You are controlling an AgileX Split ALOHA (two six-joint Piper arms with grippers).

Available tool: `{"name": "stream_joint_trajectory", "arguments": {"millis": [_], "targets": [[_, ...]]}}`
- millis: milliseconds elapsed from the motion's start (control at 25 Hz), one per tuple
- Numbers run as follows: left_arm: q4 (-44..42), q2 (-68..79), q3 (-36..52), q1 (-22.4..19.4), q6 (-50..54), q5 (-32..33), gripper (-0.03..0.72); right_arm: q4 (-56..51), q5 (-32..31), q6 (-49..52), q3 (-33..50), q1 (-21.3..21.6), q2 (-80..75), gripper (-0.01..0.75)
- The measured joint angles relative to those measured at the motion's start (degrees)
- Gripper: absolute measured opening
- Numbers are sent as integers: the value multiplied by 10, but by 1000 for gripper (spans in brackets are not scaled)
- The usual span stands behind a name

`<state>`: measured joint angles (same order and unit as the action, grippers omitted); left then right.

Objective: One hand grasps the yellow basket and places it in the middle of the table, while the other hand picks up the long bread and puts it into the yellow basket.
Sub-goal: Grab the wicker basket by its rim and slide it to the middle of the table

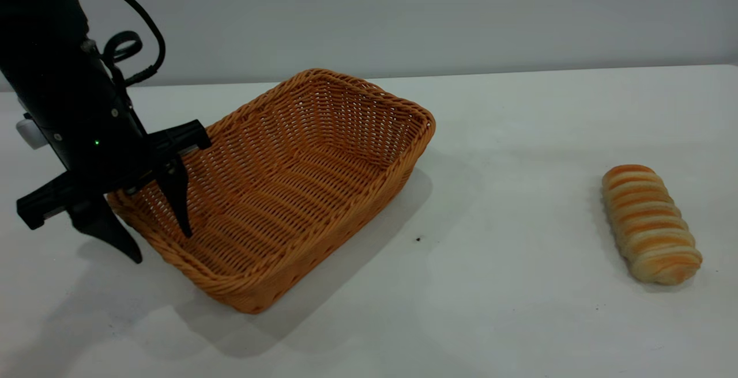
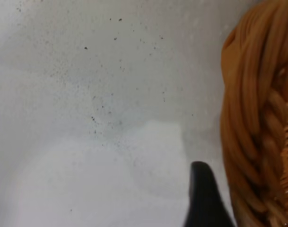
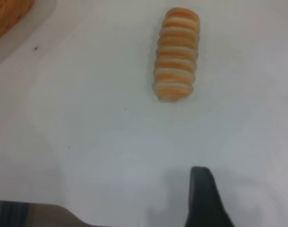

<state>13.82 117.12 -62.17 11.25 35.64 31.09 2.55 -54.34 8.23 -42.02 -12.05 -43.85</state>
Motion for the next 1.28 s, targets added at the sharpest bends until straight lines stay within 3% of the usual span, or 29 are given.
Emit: {"name": "stream_joint_trajectory", "arguments": {"millis": [160,280,600,840,960,1080,1280], "targets": [[2,2,0,0,3,-16,209,0,0,0,0,0,0,498],[10,2,-1,-1,6,-40,123,0,0,0,0,0,0,498],[39,-1,-1,-2,-40,-40,124,0,0,0,0,0,0,498],[222,-13,-23,-2,-266,-13,124,0,0,0,0,0,0,498],[274,-14,-34,-2,-356,15,124,0,0,0,0,0,0,498],[282,-14,-35,-2,-390,39,124,0,0,0,0,0,0,498],[216,-10,-35,3,-402,59,124,0,0,0,0,0,0,498]]}}
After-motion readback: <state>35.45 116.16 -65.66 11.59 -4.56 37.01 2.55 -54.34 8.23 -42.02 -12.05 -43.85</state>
